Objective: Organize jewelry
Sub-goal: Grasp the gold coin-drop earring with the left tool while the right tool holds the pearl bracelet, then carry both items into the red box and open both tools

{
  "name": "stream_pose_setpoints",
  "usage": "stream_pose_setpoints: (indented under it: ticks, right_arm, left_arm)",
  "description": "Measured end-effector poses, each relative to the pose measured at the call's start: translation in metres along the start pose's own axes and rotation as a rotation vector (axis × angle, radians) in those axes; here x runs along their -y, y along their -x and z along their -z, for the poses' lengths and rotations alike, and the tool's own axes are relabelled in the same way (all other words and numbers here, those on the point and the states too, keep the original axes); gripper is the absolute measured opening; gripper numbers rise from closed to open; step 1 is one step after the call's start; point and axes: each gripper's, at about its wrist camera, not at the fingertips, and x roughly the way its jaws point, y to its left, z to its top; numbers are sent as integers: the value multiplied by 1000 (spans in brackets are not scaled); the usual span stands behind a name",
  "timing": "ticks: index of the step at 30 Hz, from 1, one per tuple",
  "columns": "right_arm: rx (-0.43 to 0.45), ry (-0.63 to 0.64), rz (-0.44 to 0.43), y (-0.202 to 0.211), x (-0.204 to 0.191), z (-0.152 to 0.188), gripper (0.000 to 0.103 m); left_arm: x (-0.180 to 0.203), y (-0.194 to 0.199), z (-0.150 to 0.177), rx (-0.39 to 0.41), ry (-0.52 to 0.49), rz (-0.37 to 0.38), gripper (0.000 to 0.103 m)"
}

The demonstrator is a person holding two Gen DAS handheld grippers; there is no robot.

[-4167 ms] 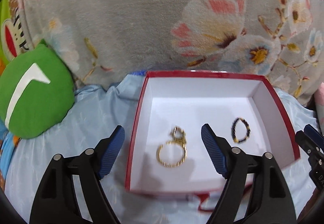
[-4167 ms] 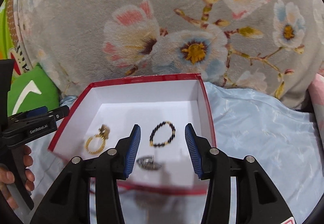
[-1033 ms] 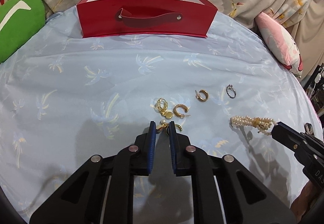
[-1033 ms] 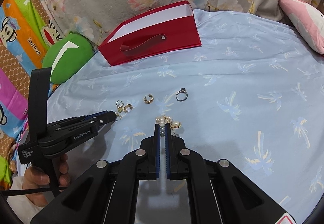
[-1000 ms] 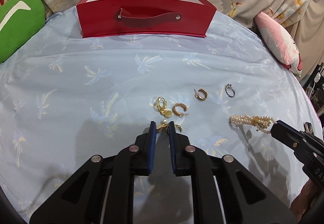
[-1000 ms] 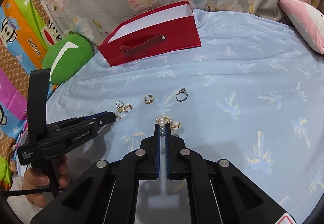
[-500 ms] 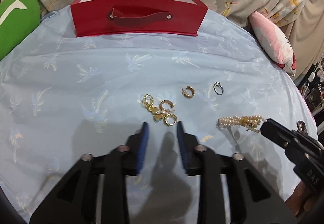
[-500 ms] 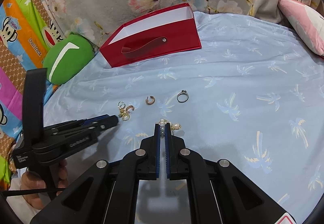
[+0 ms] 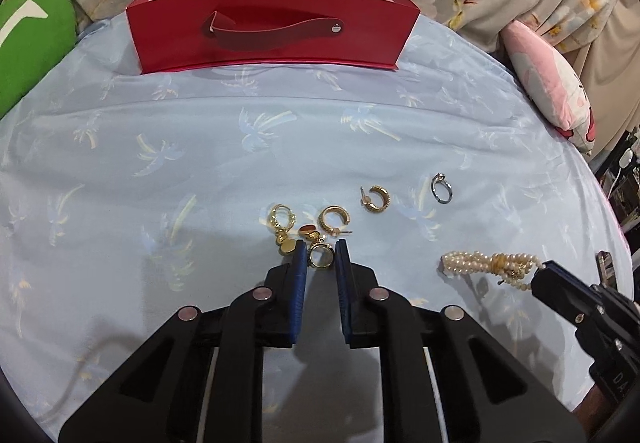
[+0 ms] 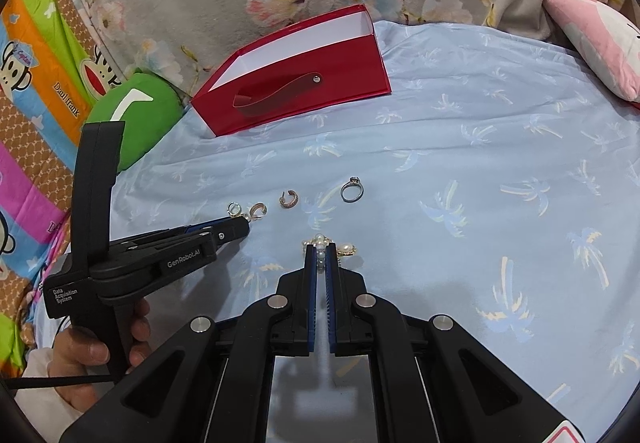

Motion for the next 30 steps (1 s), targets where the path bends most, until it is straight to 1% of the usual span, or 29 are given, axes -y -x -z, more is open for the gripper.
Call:
stream_pose_setpoints:
  ticks: [4, 9, 14, 18, 24, 30]
  right_arm:
    - [2, 1, -2, 1, 0, 0, 4]
    - [3, 5, -10, 0, -4, -1, 4]
    - [16, 21, -17, 4, -13, -5, 4]
    - [43, 38, -21, 12, -20, -15, 4]
    - [109, 96, -12, 25, -33, -47, 4]
    - [200, 173, 11, 30, -47, -98, 3]
  left_arm:
    - [-5, 6, 5, -3, -5, 2, 13]
    - [-14, 18, 9, 4, 23, 8, 13]
    - [-14, 34, 8, 28, 22, 24, 13]
    - [-14, 49, 2, 58, 26, 29, 13]
    - [-23, 78, -25, 124, 22, 7, 13]
    - [-34, 101, -66, 200, -22, -55, 13]
